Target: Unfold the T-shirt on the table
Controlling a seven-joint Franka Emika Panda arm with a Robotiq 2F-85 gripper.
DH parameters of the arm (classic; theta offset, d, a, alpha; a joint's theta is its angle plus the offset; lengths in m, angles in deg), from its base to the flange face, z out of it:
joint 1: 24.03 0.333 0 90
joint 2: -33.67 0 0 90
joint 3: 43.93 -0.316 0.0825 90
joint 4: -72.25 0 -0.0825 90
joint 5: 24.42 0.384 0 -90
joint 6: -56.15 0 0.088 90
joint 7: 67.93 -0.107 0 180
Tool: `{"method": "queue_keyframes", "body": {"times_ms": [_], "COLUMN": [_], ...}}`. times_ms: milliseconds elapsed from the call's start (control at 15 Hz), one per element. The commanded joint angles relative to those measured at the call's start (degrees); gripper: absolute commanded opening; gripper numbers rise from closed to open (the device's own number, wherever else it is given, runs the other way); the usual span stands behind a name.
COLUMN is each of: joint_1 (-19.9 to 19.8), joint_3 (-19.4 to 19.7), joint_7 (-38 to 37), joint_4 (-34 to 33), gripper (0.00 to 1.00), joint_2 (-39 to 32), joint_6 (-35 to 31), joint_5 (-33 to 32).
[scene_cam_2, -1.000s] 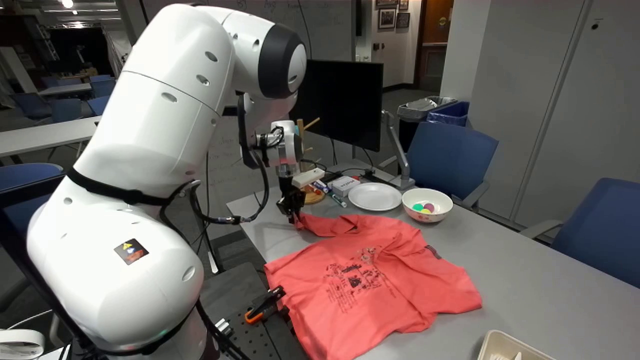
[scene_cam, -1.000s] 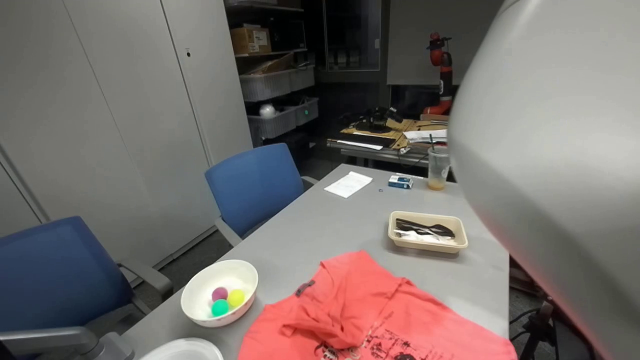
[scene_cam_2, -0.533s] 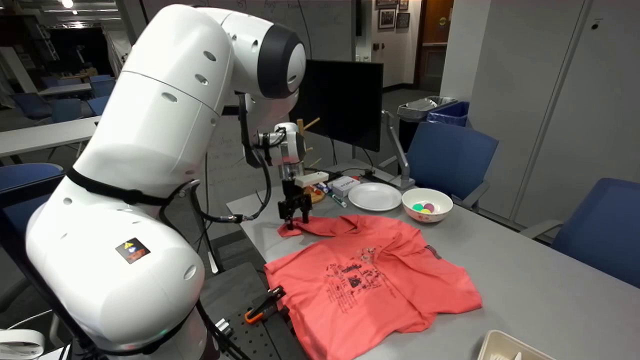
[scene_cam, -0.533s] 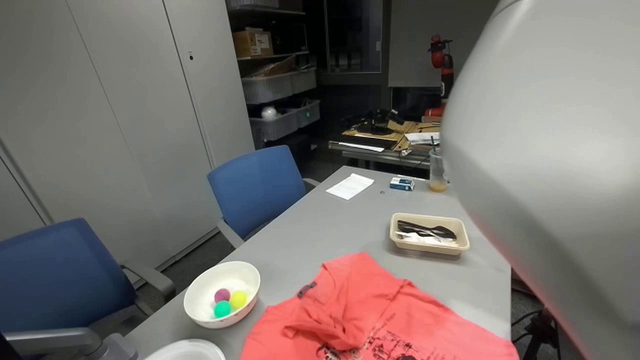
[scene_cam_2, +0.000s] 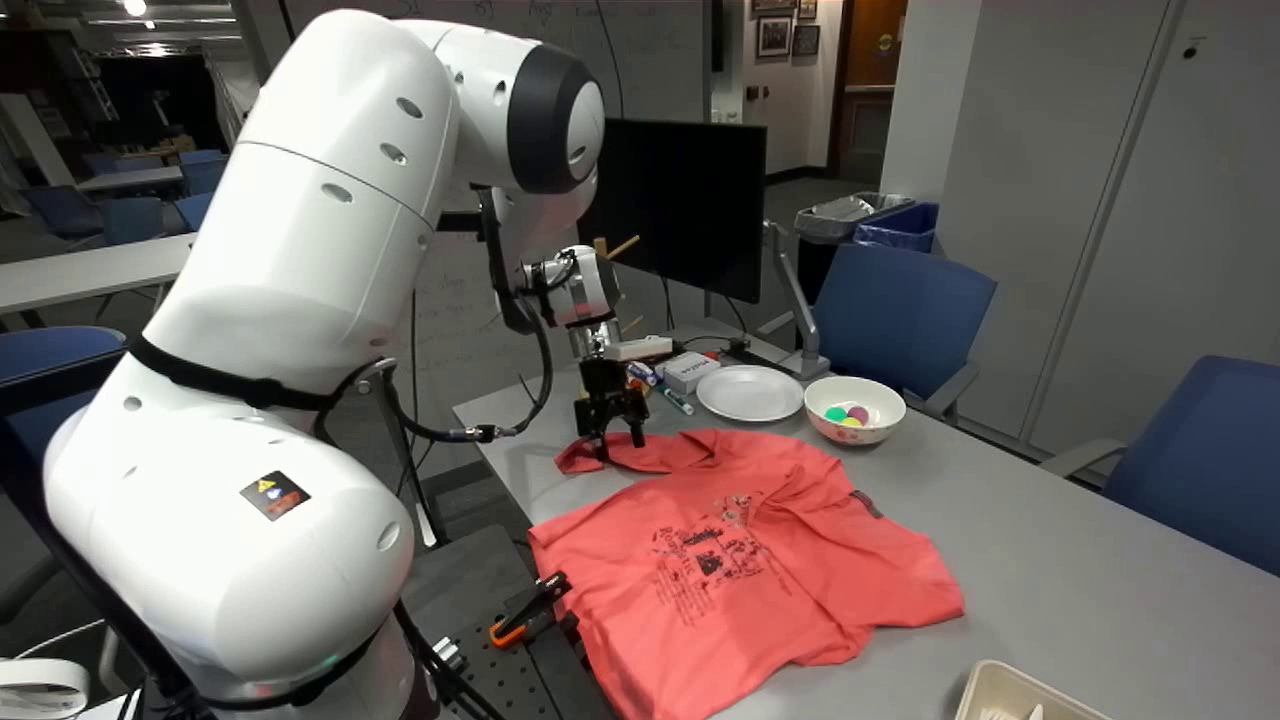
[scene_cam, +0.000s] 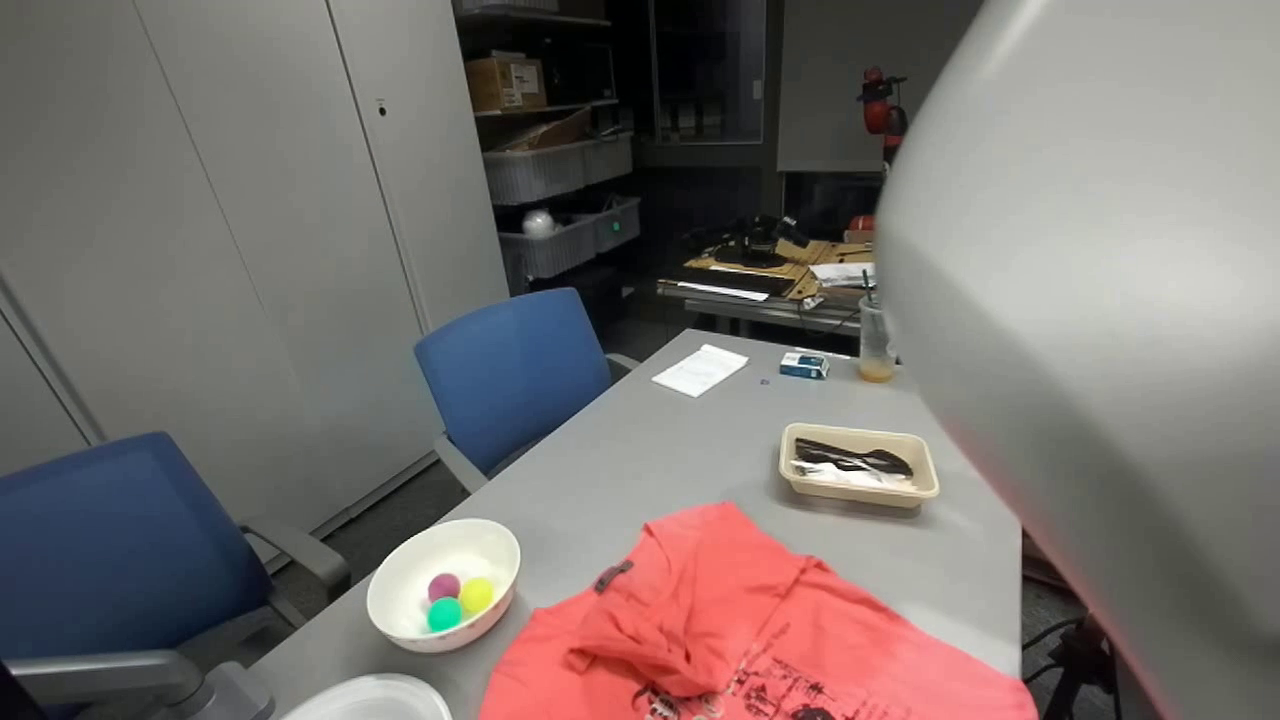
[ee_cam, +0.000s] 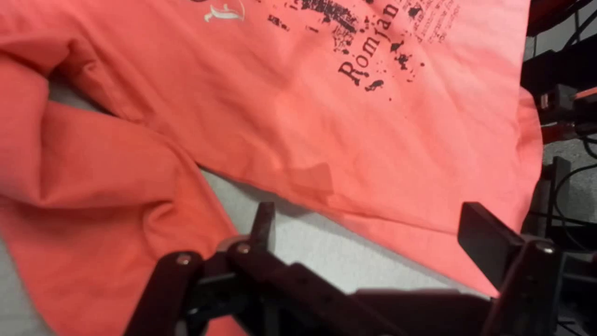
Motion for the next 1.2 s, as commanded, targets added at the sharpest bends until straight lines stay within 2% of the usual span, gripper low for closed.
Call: {"method": "queue_keyframes", "body": {"times_ms": [0,333,467,667,1133], "joint_1": [-0.15,-0.12,-0.7,-2.53,-5.42], "joint_3": [-0.23,-0.16,-0.2,-0.47,-0.82], "joint_7": [-0.13,-0.17,-0.72,-4.04,-17.34], "joint_4": [-0.29,-0.3,1.88,8.8,27.71], "gripper": [1.0,1.0,1.0,1.0,1.0], "joint_2": [-0.2,-0.21,0.26,2.56,6.81], "joint_6": [0.46,0.51,0.43,-2.84,-12.99], "joint_5": [-0.22,-0.24,0.4,1.65,2.42]}}
